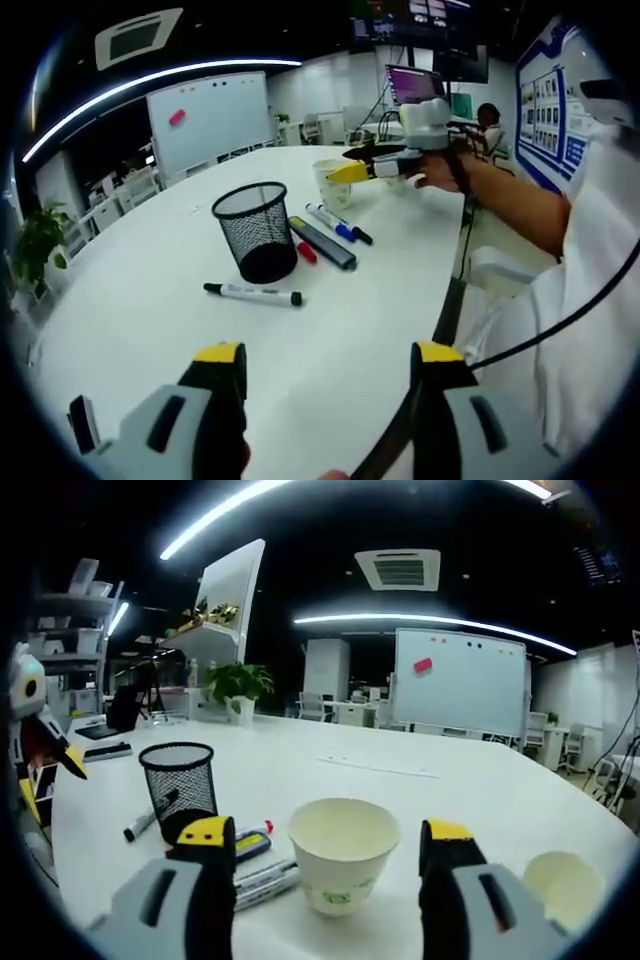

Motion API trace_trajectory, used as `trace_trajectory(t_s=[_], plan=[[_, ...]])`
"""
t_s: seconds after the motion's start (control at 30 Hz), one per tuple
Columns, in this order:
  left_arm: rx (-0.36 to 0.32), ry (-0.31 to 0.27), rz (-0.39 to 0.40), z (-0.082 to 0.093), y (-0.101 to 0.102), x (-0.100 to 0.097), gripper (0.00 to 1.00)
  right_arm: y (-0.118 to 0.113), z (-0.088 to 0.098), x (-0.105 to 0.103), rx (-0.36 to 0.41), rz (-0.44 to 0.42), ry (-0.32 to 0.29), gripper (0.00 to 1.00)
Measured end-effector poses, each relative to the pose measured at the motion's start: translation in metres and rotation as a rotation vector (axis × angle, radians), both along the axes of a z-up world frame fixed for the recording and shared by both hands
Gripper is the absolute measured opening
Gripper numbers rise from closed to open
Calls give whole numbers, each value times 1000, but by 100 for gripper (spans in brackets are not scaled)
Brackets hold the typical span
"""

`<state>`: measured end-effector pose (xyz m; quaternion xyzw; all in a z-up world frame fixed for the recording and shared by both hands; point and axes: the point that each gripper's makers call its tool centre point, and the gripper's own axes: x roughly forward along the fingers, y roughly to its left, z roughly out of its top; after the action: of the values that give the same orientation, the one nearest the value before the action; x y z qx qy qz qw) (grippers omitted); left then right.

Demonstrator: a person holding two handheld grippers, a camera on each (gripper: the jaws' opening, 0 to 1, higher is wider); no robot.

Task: Place the scattered laser pointers and whiteboard markers into the pen holder and stack the scattered paper cups together

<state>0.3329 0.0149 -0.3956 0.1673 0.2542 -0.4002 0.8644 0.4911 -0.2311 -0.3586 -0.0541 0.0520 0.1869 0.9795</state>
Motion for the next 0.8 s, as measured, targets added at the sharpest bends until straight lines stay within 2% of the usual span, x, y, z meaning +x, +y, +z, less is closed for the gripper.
trace_trajectory(t_s=[0.63,0.8], plan=[[-3,3,6,0,2,0,67,-6,-9,12,-23,-50,1,68],[-1,2,6,0,2,-1,67,-7,-9,15,-32,-62,-8,62]])
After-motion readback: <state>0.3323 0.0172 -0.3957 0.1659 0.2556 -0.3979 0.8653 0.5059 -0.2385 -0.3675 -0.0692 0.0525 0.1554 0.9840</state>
